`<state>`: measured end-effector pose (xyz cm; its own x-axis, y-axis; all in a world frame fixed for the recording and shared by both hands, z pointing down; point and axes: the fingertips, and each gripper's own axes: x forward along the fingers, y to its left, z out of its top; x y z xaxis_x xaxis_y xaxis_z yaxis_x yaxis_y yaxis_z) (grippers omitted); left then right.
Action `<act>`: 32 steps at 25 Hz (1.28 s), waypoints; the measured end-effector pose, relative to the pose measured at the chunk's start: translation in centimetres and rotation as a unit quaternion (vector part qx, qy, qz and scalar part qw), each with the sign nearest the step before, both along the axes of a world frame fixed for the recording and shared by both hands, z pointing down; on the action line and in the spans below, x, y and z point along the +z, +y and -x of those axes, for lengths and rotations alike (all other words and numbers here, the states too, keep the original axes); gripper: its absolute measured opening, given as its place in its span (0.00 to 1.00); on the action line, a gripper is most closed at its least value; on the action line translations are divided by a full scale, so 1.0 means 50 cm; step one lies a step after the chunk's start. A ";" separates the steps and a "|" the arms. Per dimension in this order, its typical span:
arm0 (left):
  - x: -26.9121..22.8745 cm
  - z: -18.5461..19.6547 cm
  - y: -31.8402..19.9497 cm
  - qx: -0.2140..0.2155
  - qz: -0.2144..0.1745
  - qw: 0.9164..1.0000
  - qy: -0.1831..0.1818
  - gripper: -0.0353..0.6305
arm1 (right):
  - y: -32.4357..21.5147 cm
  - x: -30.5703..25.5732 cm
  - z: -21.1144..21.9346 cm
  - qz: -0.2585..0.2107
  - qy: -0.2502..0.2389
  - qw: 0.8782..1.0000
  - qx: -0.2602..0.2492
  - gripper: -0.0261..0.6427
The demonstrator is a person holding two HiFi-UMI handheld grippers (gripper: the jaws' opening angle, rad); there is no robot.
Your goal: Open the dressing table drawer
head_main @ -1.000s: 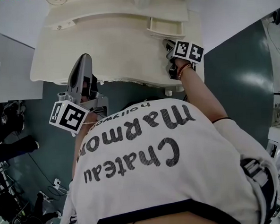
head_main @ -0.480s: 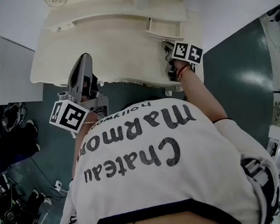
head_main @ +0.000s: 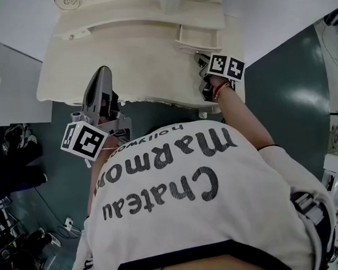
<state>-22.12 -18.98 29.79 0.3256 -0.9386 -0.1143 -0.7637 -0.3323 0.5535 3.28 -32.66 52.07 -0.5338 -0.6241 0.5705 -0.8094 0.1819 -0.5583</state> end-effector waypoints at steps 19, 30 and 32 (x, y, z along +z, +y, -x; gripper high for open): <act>-0.003 -0.017 -0.014 0.001 -0.002 1.000 -0.001 0.09 | -0.011 -0.017 0.013 0.000 -0.010 1.000 -0.012 0.18; 0.001 -0.023 -0.028 0.016 0.010 1.000 0.014 0.09 | 0.017 -0.019 -0.018 0.052 -0.089 0.993 0.050 0.18; 0.000 -0.023 -0.025 0.022 0.015 1.000 0.017 0.09 | 0.037 -0.026 -0.023 0.075 -0.125 0.986 0.076 0.18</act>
